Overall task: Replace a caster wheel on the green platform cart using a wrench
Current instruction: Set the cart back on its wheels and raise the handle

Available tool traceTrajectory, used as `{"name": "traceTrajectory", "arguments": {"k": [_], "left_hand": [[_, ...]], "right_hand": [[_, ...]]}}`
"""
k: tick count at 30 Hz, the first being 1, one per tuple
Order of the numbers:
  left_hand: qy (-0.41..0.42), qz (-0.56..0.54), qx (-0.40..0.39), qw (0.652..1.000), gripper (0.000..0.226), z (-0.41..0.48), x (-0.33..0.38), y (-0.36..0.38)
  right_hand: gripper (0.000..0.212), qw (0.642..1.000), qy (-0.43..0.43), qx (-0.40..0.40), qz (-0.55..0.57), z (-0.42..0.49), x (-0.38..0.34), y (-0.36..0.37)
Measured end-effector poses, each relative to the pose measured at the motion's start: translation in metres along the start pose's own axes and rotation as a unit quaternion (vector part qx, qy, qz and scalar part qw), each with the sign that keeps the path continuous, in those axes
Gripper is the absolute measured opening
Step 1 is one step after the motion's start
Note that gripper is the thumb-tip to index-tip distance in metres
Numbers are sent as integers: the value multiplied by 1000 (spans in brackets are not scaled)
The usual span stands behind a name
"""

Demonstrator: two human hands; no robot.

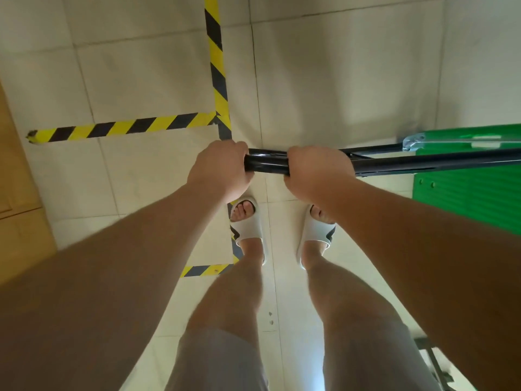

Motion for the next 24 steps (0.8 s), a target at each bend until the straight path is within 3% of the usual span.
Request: {"name": "traceTrajectory", "arguments": {"k": [5,24], "left_hand": [[27,4,-49,998,11,17,-2,3],[53,30,-126,990,13,-20,20,-48]], "right_hand": [[8,1000,-14,9,4,8,1,-2],[9,999,21,-32,27,-41,-3,-39]]}}
Point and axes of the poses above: each hand's wrist, its own z-axis towards the middle knuckle, its own y-axis out of the palm, x = y × z, the point moved 1 cm from there along z, towards the middle knuckle, and after that the axes turned 2 degrees about x, right-handed, at the moved point
